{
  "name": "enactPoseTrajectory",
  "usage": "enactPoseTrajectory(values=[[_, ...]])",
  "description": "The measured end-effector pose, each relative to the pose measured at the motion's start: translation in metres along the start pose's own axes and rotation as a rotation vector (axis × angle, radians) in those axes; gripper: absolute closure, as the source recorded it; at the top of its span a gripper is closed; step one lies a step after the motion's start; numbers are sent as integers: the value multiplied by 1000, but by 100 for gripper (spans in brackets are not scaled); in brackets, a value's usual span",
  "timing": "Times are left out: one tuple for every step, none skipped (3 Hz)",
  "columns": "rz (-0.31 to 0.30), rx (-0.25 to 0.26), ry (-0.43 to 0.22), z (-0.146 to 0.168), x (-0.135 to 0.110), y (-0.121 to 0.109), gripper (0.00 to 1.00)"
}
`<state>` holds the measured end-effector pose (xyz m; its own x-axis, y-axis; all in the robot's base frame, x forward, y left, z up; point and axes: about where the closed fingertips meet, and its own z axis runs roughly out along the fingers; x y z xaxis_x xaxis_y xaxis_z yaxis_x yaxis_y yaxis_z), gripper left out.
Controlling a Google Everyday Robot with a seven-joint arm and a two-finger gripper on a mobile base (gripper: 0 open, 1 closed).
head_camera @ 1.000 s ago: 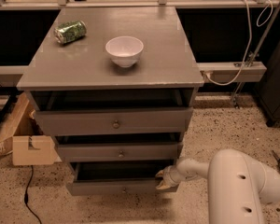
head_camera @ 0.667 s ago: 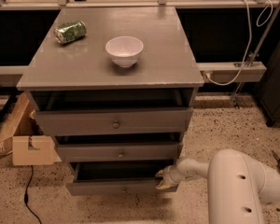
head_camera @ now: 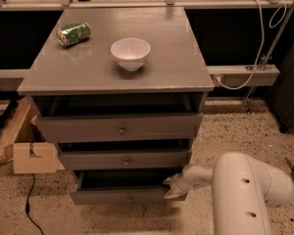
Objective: Open bottom drawer
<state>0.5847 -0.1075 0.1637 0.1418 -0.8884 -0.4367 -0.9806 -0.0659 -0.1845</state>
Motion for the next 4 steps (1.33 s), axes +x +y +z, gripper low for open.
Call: enactPoseTrajectory(values=[[-17,-67,41,5,-9,13,0],[-13,-113,43,2,-18,28,0],[10,-136,10,-4,-22,43,0],[44,-162,-3,-12,-19,56,16]])
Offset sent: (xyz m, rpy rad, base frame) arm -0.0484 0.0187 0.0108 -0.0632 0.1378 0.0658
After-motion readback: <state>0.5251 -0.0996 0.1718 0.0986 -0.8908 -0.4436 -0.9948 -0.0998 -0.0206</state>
